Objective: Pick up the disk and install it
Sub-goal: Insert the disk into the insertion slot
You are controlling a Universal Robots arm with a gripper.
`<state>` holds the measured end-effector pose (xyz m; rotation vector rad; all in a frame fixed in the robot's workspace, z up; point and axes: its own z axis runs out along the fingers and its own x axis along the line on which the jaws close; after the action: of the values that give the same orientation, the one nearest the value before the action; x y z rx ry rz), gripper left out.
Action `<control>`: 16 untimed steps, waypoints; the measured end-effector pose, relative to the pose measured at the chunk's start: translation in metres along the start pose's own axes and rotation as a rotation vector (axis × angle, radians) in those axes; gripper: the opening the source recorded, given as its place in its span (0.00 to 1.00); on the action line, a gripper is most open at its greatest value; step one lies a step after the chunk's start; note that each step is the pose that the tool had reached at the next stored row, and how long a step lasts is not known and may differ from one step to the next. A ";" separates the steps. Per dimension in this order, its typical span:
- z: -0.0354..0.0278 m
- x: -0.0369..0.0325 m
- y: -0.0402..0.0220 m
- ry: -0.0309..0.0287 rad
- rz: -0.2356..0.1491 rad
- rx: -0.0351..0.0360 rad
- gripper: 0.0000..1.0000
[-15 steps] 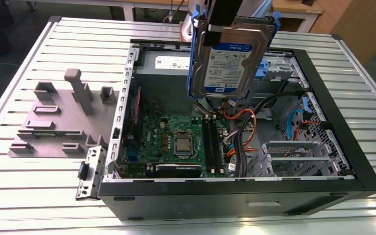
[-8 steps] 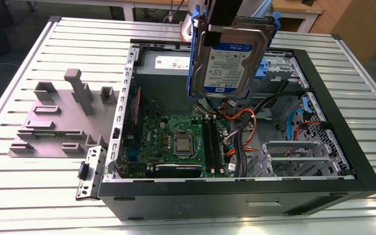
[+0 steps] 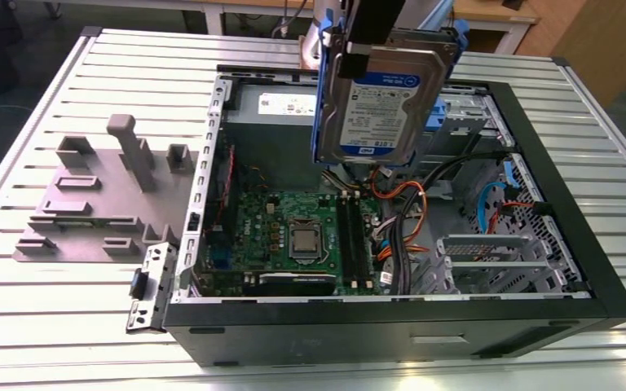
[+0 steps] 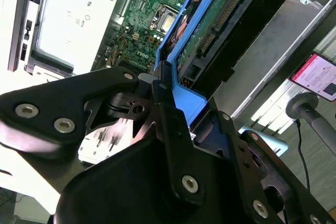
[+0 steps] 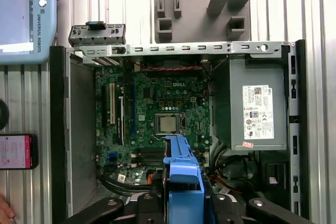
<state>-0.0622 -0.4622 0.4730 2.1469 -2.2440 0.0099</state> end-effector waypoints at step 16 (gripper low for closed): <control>0.0022 0.0295 -0.0028 0.0020 0.000 0.0002 0.36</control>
<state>-0.0607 -0.4919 0.4716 2.1458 -2.2432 0.0123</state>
